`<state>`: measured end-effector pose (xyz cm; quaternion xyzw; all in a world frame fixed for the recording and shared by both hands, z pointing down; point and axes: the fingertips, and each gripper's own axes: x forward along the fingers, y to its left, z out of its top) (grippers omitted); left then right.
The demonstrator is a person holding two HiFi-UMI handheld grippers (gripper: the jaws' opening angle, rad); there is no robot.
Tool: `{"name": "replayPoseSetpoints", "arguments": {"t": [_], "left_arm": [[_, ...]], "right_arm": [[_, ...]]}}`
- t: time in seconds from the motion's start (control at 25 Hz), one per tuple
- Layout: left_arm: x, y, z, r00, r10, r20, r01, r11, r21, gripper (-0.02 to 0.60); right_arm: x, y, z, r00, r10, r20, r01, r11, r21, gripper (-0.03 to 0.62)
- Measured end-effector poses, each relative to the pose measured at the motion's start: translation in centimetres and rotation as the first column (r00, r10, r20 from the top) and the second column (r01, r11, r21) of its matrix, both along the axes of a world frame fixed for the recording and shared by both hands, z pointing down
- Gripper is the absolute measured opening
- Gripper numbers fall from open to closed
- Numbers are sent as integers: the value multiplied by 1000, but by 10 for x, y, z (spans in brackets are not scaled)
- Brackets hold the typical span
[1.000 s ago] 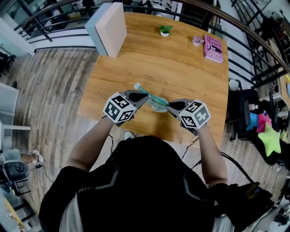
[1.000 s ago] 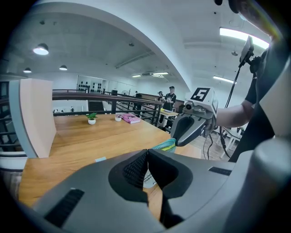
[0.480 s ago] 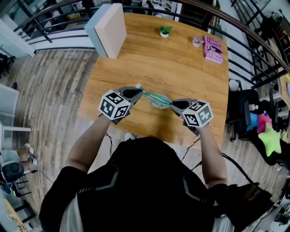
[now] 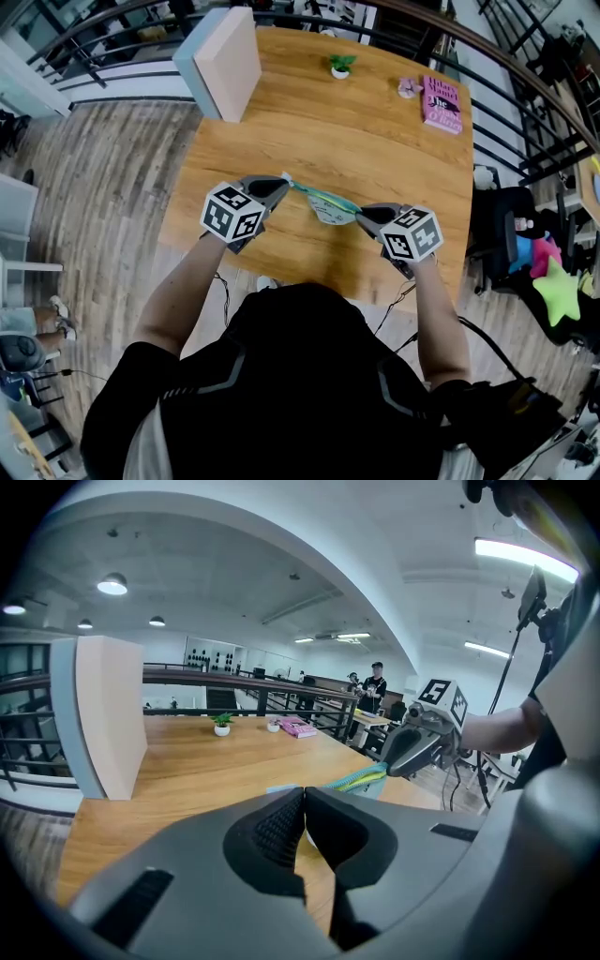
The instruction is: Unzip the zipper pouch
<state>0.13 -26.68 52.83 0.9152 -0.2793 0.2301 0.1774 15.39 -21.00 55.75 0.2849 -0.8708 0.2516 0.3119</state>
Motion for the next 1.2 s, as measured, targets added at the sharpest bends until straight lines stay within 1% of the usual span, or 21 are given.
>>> {"name": "replayPoseSetpoints", "arguments": {"t": [0.2,0.32,0.48,0.72,0.8,0.88,0.96,1.2], "left_arm": [[4,-6,4,1000,5,12,-5,1000,-2,31],[6,-18,4,1000,-4,20,4,1000,6,31],[6,-45,-1,999,-24,40,22,998,50,31],[5,-89,-17,996,-59,69,49,989,142,31],[-1,-94,-12,994,-61,89,48,988,149,31],[-11,-92,2,993,-58,107,45,991,123,31],[-23,-85,24,991,-52,123,43,996,80,31],[-49,-48,89,983,-18,183,28,998,-49,31]], "right_arm": [[4,-7,4,1000,2,-7,-2,1000,-11,43],[4,-18,6,1000,14,-16,-15,1000,-7,44],[2,-45,5,998,47,-30,-46,999,26,44],[0,-95,4,990,138,-26,-135,986,95,44],[-7,-103,11,990,140,-34,-136,986,94,44],[-18,-104,25,990,131,-50,-127,989,81,44],[-28,-100,43,991,121,-60,-118,992,51,44],[-55,-61,103,994,87,-71,-93,992,-85,46]]}}
